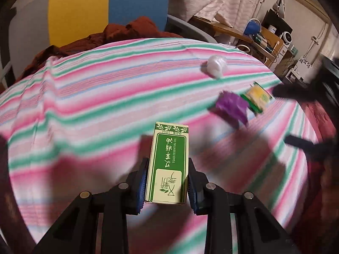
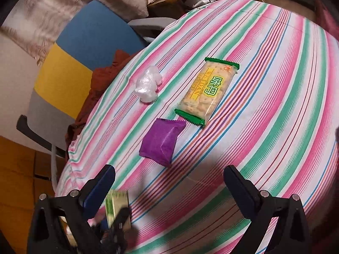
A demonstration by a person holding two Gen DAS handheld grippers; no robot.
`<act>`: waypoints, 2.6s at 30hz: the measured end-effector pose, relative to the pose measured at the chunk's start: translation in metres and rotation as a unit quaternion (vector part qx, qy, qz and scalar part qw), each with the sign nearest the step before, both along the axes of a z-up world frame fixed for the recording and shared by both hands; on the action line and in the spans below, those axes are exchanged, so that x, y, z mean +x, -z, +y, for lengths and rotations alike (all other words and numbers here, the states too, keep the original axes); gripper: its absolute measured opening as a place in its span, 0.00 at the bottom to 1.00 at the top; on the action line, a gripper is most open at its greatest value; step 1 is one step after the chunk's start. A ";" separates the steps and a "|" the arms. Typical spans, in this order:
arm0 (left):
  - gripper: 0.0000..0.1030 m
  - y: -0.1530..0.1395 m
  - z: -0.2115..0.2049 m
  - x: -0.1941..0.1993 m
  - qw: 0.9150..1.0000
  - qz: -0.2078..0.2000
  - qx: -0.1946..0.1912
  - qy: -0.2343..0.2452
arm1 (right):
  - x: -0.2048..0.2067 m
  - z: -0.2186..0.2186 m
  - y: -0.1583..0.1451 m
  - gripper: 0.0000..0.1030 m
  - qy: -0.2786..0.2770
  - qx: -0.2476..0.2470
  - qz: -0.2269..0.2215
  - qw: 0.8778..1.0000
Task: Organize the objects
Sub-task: 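Grasp the purple packet with the right tool while the left tool holds the green box, then carry the green box and purple packet over the gold tray and release both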
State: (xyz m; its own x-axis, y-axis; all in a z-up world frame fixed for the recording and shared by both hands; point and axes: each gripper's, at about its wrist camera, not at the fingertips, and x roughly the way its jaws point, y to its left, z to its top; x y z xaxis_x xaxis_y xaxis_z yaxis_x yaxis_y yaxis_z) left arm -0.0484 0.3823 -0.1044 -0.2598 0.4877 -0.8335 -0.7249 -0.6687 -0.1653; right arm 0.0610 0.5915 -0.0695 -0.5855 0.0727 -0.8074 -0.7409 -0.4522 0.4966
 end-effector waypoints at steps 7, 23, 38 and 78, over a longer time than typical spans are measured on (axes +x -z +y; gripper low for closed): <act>0.30 0.000 -0.043 0.036 1.000 0.027 0.012 0.007 | -0.010 -0.004 0.008 0.93 -0.015 -0.004 -0.028 0.999; 0.30 0.002 -0.054 0.041 0.999 0.043 0.020 0.021 | -0.074 0.011 0.028 0.83 -0.010 0.034 -0.053 0.998; 0.30 -0.001 -0.055 0.047 0.998 0.063 0.011 0.025 | -0.102 -0.030 0.021 0.43 -0.163 0.103 -0.097 0.976; 0.30 -0.076 -0.171 0.048 0.987 0.114 0.042 -0.108 | -0.132 -0.164 0.022 0.43 -0.406 0.248 -0.097 0.874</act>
State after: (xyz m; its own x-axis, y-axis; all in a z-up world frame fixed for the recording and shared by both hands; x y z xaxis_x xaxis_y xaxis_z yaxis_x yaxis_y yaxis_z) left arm 0.0000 0.2112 -0.0285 -0.5407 0.4662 -0.7002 -0.5925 -0.8019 -0.0764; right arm -0.0707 0.4278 -0.0911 -0.4632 0.0660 -0.8838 -0.1230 -0.9924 -0.0096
